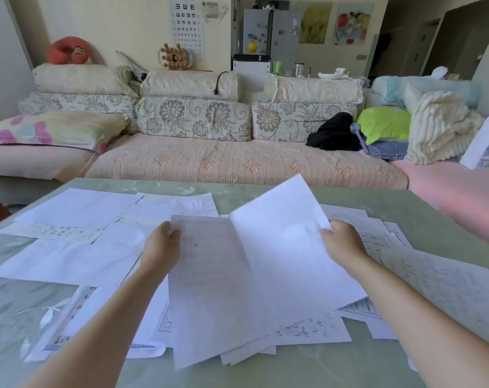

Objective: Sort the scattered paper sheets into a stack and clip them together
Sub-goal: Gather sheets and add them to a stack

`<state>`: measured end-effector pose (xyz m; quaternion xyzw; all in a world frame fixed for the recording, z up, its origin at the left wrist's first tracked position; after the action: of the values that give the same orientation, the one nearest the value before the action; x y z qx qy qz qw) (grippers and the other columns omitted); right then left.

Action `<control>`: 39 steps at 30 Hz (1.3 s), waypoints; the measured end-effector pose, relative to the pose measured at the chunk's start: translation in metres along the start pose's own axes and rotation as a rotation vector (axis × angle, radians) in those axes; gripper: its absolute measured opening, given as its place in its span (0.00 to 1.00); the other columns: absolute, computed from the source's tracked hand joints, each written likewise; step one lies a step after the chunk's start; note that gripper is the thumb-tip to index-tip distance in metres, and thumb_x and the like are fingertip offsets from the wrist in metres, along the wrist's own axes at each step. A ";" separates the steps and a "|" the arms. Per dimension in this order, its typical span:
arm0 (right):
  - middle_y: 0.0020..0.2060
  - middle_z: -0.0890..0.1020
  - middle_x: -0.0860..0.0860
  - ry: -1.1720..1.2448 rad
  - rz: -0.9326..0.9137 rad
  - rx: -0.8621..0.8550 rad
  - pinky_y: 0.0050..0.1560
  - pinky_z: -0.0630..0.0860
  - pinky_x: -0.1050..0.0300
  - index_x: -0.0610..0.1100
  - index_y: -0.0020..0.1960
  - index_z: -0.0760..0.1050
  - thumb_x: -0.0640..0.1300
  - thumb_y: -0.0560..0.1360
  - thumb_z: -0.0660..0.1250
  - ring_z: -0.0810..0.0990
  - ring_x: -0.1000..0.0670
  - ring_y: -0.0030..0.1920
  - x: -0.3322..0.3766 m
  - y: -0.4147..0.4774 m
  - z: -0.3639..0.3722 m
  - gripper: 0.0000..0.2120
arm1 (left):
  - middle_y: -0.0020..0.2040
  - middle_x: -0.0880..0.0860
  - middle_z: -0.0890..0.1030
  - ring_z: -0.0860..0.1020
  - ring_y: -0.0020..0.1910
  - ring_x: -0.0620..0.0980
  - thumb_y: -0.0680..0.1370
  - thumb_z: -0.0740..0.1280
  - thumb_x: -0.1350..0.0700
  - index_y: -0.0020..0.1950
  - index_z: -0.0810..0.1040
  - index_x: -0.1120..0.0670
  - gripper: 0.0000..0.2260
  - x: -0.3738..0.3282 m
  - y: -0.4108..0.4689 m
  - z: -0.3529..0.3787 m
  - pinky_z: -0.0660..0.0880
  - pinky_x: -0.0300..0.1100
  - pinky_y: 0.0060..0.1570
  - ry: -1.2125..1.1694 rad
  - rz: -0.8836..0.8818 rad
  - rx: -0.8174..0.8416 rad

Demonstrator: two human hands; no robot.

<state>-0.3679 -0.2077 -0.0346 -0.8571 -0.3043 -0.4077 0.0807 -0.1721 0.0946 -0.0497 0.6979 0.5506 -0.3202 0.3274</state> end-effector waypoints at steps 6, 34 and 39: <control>0.35 0.79 0.47 0.159 0.102 0.305 0.37 0.68 0.56 0.42 0.39 0.78 0.42 0.74 0.66 0.76 0.48 0.34 -0.001 -0.016 0.027 0.06 | 0.46 0.59 0.80 0.78 0.43 0.55 0.81 0.59 0.57 0.53 0.78 0.58 0.09 -0.003 -0.002 0.013 0.79 0.53 0.48 -0.476 -0.203 0.288; 0.62 0.74 0.40 0.166 0.481 0.208 0.49 0.68 0.52 0.34 0.69 0.67 0.34 0.74 0.69 0.73 0.39 0.58 -0.010 -0.017 0.027 0.25 | 0.45 0.59 0.81 0.80 0.39 0.55 0.74 0.73 0.62 0.56 0.75 0.65 0.14 -0.053 -0.056 0.091 0.80 0.45 0.42 -0.394 -0.405 0.535; 0.62 0.77 0.42 0.174 0.430 0.242 0.51 0.72 0.52 0.39 0.65 0.72 0.42 0.68 0.73 0.77 0.40 0.60 -0.007 -0.023 0.024 0.27 | 0.52 0.59 0.83 0.82 0.51 0.58 0.74 0.72 0.64 0.58 0.77 0.60 0.13 -0.050 -0.061 0.095 0.79 0.54 0.56 -0.411 -0.333 0.559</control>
<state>-0.3693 -0.1834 -0.0576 -0.8479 -0.1534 -0.4142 0.2933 -0.2493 0.0008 -0.0706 0.5826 0.4706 -0.6400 0.1718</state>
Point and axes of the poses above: each hand's wrist, its own y-axis towards the middle knuckle, its own z-axis out of the palm, x = y × z, the point moved 1 cm from there along y, towards the middle knuckle
